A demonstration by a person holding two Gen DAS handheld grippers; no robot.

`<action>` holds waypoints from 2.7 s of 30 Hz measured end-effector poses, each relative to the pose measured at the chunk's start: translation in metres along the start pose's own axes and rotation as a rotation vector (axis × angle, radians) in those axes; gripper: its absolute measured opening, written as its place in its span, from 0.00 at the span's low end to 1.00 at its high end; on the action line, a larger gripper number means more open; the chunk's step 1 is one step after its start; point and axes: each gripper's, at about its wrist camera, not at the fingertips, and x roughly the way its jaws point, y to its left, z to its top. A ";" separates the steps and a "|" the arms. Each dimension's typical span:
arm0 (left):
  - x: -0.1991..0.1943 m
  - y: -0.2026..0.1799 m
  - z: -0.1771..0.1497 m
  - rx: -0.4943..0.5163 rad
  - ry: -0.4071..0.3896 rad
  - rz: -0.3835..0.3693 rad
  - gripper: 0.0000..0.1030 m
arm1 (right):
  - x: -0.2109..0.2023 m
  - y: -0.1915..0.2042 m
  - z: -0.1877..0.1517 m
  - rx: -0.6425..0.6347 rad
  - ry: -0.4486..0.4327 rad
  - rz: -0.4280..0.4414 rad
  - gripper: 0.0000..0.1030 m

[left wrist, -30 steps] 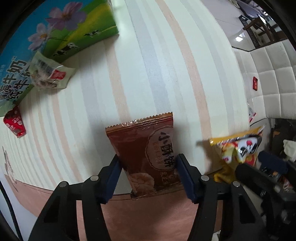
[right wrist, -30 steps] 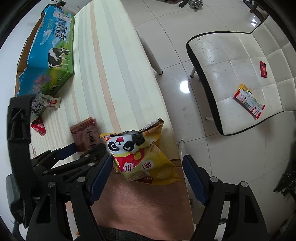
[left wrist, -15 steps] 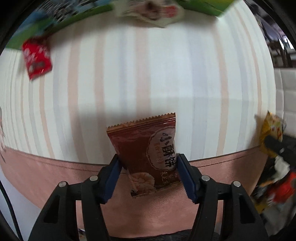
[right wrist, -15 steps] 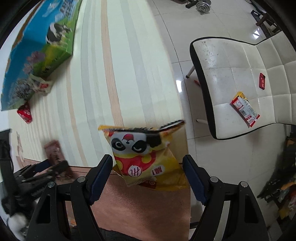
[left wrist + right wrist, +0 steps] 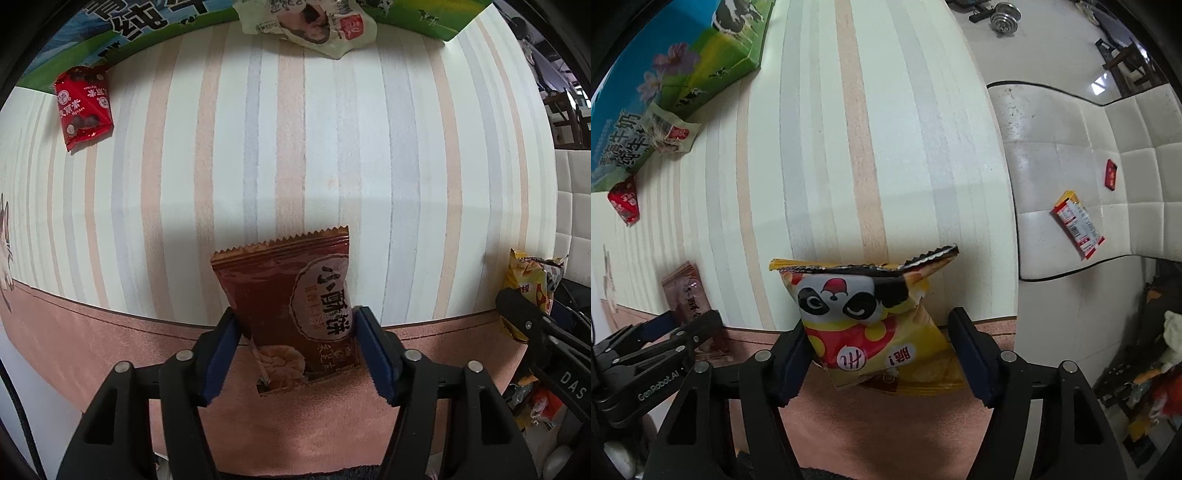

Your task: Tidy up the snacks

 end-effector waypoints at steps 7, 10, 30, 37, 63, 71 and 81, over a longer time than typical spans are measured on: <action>-0.015 -0.004 -0.019 0.001 -0.021 0.012 0.52 | -0.008 0.000 -0.006 0.003 -0.037 0.014 0.55; -0.024 -0.002 -0.026 0.010 -0.039 0.013 0.52 | -0.015 0.001 -0.007 0.002 -0.049 0.027 0.54; -0.193 0.010 -0.036 0.089 -0.320 -0.116 0.52 | -0.142 0.047 0.009 -0.013 -0.225 0.287 0.53; -0.253 0.042 0.028 0.111 -0.413 -0.107 0.52 | -0.205 0.089 0.054 -0.024 -0.323 0.364 0.53; -0.170 0.190 0.183 -0.047 -0.174 0.024 0.53 | -0.115 0.188 0.216 0.033 -0.135 0.246 0.65; -0.168 0.191 0.180 -0.055 -0.191 -0.008 0.83 | -0.121 0.197 0.210 -0.029 -0.139 0.170 0.91; -0.214 0.178 0.149 -0.048 -0.393 -0.023 0.83 | -0.153 0.206 0.177 -0.120 -0.276 0.157 0.94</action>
